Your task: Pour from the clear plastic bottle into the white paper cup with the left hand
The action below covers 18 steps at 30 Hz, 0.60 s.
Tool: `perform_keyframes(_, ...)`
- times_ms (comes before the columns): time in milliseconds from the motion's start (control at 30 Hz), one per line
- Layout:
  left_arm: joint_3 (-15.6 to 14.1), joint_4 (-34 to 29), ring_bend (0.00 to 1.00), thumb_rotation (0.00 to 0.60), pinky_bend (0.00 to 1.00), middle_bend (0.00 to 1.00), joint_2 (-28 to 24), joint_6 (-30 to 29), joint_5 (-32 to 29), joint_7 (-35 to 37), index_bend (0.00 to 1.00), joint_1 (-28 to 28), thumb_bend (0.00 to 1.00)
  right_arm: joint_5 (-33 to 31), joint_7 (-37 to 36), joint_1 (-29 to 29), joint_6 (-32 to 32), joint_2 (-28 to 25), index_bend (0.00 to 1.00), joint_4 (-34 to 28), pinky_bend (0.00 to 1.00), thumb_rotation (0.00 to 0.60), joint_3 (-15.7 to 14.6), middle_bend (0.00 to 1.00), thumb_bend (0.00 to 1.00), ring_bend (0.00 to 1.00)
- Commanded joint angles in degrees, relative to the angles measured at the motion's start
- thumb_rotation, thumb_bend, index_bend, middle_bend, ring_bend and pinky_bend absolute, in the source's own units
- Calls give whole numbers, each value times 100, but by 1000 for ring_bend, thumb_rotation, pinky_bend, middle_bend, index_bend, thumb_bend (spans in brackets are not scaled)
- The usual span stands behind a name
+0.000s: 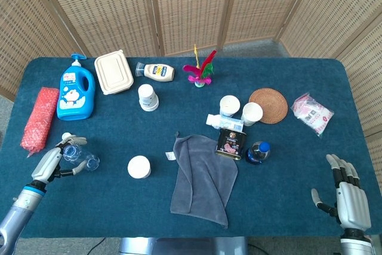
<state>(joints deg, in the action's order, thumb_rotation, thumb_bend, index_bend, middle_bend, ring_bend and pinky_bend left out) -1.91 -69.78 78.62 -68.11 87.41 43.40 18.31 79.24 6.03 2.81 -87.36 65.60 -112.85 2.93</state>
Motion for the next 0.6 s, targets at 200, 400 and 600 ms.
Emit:
perform_keyframes(200,-7,24,78,336,85,184,16,36,-4,-60,191,6,341,-13,-9,4,2,-2,0,8,0,600,0,33,394,0)
perform_keyframes(400,-9,56,58,337,71,167,40,27,14,-197,175,10,339,-22,-16,-2,12,-3,0,11,0,600,7,33,395,0)
perform_keyframes(600,-6,77,35,326,60,143,47,15,19,-327,141,11,338,-21,-22,5,7,-2,0,18,0,600,2,33,395,0)
